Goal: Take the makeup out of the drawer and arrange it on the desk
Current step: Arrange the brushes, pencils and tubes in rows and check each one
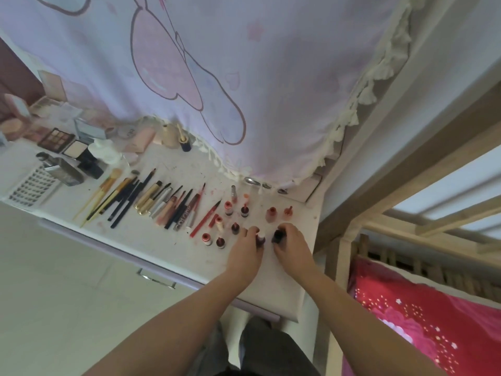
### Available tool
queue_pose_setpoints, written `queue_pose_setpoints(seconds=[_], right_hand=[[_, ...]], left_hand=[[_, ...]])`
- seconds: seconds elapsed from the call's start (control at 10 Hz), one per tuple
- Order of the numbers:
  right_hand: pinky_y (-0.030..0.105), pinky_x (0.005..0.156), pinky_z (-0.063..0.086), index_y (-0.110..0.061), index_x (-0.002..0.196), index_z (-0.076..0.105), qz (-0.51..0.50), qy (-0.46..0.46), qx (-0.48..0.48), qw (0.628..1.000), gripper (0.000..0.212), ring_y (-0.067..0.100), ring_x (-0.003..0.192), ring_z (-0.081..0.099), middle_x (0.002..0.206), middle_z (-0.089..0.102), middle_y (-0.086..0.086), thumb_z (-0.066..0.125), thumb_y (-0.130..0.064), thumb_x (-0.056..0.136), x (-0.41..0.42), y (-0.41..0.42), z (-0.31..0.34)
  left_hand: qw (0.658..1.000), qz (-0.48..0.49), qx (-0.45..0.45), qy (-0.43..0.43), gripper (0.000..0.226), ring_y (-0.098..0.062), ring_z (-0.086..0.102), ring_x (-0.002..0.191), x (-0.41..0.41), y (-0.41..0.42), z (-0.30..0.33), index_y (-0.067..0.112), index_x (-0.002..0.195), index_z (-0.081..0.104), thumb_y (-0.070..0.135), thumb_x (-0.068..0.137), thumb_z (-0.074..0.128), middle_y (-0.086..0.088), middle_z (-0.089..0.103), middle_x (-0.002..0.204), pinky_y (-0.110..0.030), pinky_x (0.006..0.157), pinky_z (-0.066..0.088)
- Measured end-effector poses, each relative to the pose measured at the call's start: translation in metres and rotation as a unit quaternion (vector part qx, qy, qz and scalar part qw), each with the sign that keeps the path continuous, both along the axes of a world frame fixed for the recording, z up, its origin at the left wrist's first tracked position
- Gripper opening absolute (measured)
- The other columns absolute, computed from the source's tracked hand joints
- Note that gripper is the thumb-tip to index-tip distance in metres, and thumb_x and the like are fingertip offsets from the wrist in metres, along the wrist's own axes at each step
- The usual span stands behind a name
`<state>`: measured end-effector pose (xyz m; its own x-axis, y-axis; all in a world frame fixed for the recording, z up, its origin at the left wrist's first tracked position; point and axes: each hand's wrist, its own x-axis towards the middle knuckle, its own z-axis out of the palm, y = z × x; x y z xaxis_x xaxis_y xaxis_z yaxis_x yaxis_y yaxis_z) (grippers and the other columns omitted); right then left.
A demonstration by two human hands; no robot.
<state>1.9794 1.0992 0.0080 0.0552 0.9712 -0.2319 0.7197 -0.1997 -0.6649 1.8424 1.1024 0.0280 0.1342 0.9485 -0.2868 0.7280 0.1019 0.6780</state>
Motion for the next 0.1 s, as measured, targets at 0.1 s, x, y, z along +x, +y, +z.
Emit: queue_pose_setpoints(seconds=[0.1], right_hand=[[0.026, 0.1, 0.038, -0.011, 0.134, 0.038, -0.016, 0.042, -0.04, 0.998, 0.053, 0.021, 0.119, 0.047, 0.13, 0.047, 0.009, 0.063, -0.018, 0.088, 0.0079, -0.0042, 0.01]], left_hand=[[1.0, -0.006, 0.001, -0.007, 0.036, -0.021, 0.057, 0.092, -0.0078, -0.0082, 0.0026, 0.012, 0.126, 0.042, 0.019, 0.093, 0.053, -0.006, 0.044, 0.126, -0.027, 0.077, 0.047]])
